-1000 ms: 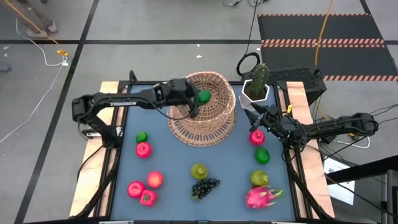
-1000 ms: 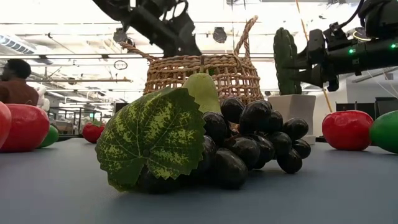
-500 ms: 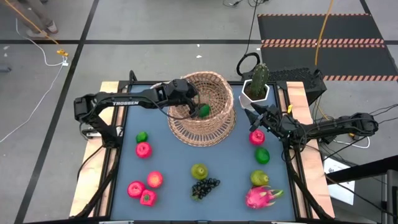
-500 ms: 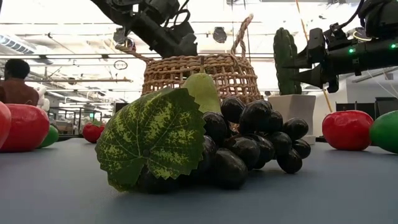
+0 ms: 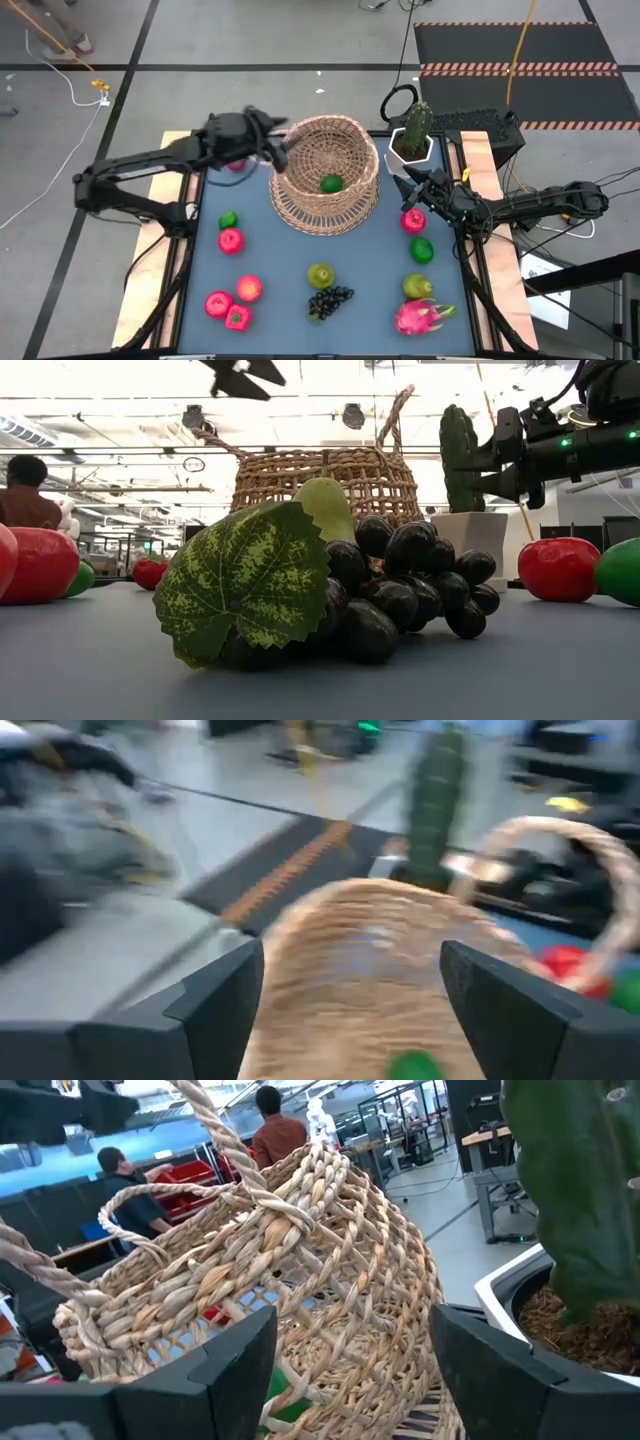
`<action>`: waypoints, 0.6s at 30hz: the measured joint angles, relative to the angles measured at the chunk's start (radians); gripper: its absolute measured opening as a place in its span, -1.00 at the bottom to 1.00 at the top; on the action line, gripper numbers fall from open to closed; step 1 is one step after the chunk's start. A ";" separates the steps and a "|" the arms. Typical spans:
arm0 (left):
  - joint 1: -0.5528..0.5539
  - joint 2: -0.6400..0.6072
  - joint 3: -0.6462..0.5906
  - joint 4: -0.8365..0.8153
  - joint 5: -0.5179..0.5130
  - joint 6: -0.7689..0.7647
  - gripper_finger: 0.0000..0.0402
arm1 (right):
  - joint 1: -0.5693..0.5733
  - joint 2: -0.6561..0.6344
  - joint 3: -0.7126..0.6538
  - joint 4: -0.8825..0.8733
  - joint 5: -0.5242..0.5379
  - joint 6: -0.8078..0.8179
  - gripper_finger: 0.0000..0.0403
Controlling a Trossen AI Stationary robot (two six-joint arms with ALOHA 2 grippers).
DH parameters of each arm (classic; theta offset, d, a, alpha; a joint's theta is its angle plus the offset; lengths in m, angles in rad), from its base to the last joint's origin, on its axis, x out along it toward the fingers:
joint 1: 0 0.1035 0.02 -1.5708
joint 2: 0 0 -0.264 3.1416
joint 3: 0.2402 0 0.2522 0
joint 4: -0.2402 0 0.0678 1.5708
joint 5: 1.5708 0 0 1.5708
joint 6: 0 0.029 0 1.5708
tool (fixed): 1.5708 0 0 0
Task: Build produce basket
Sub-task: Put the red tomato into the brown basket
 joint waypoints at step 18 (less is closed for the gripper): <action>0.151 -0.170 -0.100 -0.294 -0.249 -0.076 0.58 | 0.000 0.000 0.000 -0.013 0.003 -0.112 0.27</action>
